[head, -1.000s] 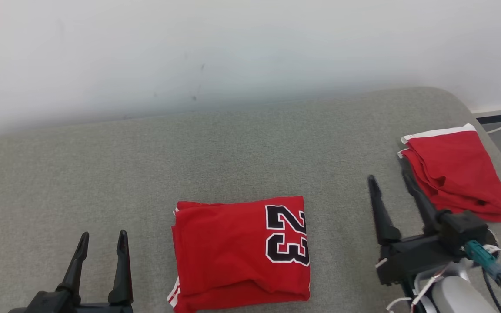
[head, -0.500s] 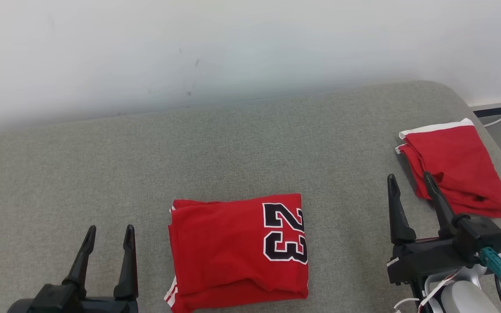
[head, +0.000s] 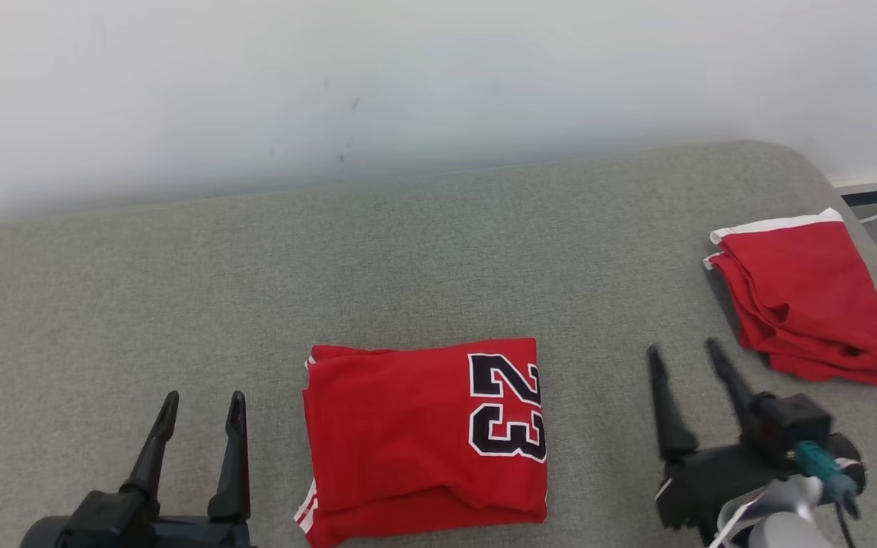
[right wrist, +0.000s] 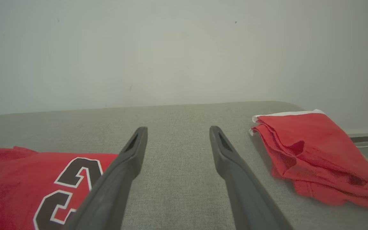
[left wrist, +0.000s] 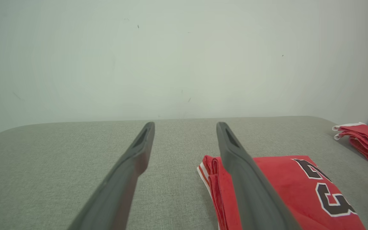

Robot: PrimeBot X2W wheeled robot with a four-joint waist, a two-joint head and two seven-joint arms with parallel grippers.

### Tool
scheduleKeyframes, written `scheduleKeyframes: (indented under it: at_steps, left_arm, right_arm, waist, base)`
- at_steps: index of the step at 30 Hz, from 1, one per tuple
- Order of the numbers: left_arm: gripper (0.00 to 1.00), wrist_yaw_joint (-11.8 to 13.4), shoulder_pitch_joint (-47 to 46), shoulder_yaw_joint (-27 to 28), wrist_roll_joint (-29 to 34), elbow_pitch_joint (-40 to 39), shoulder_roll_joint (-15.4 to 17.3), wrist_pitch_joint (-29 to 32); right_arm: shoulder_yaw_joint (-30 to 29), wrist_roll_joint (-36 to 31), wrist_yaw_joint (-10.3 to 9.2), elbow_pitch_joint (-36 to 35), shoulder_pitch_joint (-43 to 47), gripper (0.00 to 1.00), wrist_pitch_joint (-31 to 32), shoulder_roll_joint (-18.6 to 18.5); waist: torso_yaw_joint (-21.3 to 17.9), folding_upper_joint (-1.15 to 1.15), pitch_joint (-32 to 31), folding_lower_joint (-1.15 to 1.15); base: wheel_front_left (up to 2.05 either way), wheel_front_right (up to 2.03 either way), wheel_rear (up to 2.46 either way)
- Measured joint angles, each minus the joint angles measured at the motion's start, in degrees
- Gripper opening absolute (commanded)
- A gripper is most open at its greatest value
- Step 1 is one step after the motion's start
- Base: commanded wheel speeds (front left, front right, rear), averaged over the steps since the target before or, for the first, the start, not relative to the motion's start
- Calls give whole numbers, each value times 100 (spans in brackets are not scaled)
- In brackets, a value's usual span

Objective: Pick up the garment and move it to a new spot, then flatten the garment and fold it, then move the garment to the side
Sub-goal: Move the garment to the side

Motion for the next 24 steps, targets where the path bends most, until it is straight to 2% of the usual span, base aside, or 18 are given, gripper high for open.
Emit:
scheduleKeyframes:
  at_steps: [6, 15, 24]
  left_arm:
    - [100, -7, -47, -103, 0, 38, -42, 0]
    - [100, -62, -114, -221, 0, 152, -92, 0]
    - [100, -105, -166, -166, -1, 235, -90, 0]
  right_arm:
    - [452, -140, 107, 605, -207, 100, 876, -20]
    - [705, -133, 237, 1349, -1087, 100, 2002, 164]
    - [947, 58, 370, 1830, -1281, 100, 2722, 392]
  waist:
    - [126, 0, 34, 0]
    - [388, 0, 100, 0]
    - [603, 0, 198, 0]
  base:
    - [0, 0, 0]
    - [0, 0, 0]
    - [0, 0, 0]
